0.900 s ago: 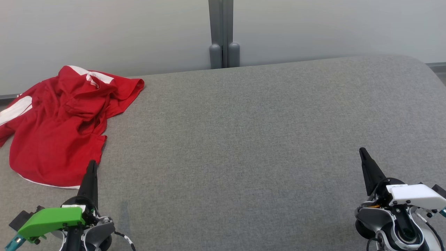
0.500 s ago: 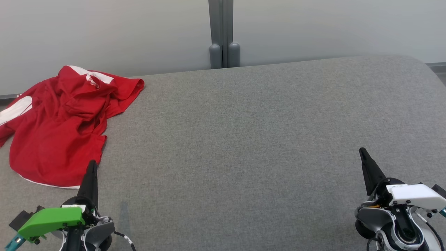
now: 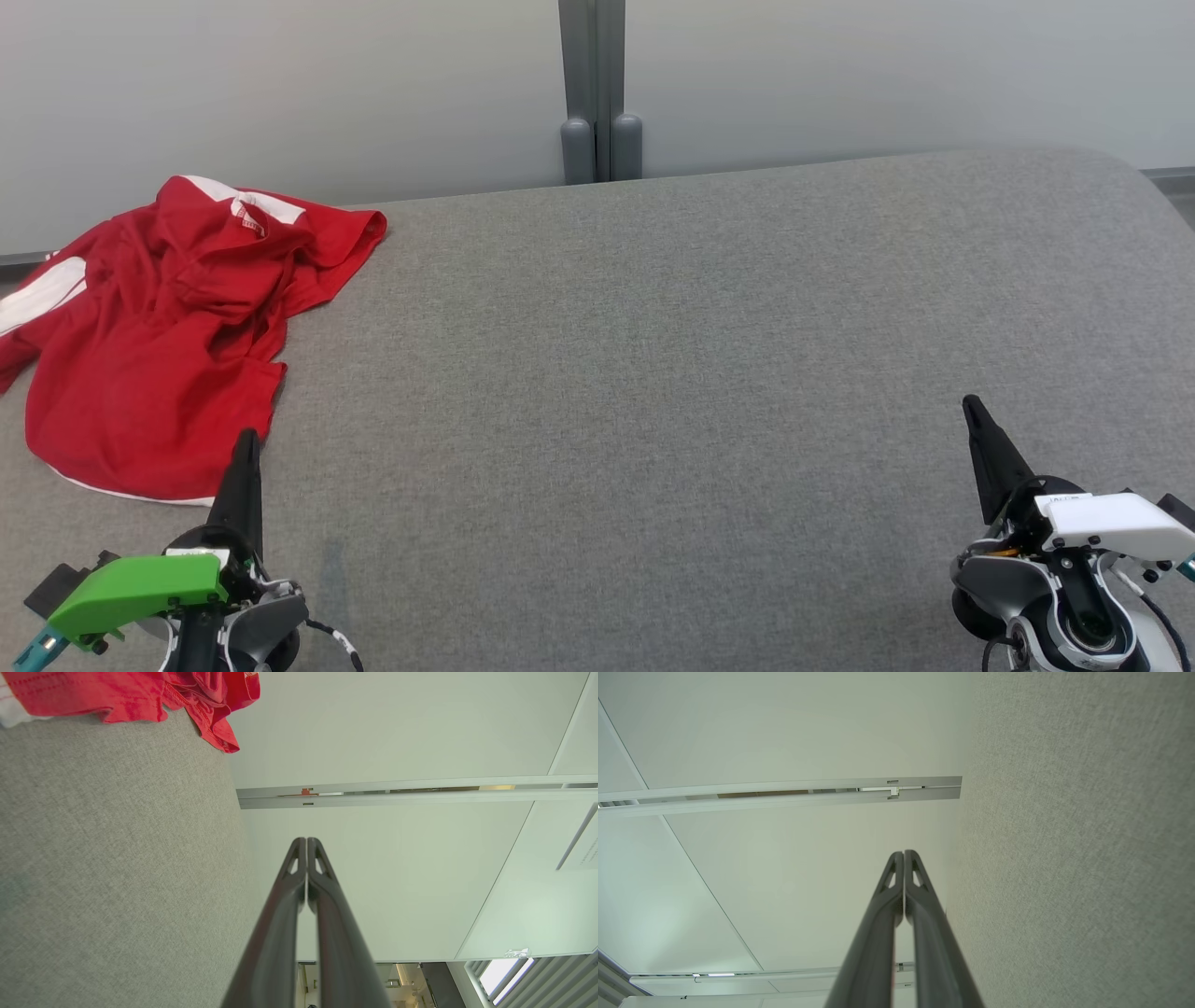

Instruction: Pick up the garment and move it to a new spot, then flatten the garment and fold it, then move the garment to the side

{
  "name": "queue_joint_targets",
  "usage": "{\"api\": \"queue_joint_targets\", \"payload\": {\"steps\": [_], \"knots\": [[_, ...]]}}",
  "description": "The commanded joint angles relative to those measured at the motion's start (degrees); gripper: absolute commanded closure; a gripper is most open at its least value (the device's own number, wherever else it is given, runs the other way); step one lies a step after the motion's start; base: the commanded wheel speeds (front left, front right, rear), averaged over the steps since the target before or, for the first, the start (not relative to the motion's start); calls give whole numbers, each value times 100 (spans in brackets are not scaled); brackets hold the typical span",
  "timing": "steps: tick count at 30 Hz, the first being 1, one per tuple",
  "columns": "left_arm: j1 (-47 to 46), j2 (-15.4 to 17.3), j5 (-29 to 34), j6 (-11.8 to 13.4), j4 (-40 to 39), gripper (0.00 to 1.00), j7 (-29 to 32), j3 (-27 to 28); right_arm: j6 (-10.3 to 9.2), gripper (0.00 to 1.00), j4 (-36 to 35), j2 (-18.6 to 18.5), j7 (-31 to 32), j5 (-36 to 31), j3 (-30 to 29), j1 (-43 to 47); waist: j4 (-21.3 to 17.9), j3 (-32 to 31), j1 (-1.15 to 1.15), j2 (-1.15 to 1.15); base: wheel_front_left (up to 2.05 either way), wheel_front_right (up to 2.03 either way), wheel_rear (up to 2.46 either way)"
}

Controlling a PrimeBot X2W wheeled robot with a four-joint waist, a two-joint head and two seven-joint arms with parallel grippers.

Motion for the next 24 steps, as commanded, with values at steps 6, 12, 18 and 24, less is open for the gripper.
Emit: {"api": "queue_joint_targets", "payload": {"steps": [6,12,18,24], "knots": [[-66,19,-15,-28,-8,100,15,8,2,100,-27,-13,13,31,1,-28,0,0,0,0,0,0,0],[-66,19,-15,-28,-8,100,15,8,2,100,-27,-13,13,31,2,-28,0,0,0,0,0,0,0],[-66,19,-15,-28,-8,100,15,8,2,100,-27,-13,13,31,2,-28,0,0,0,0,0,0,0],[150,-34,15,9,159,0,-49,-72,-1,0,162,48,-44,-20,62,156,0,-1,0,0,0,0,0]]}}
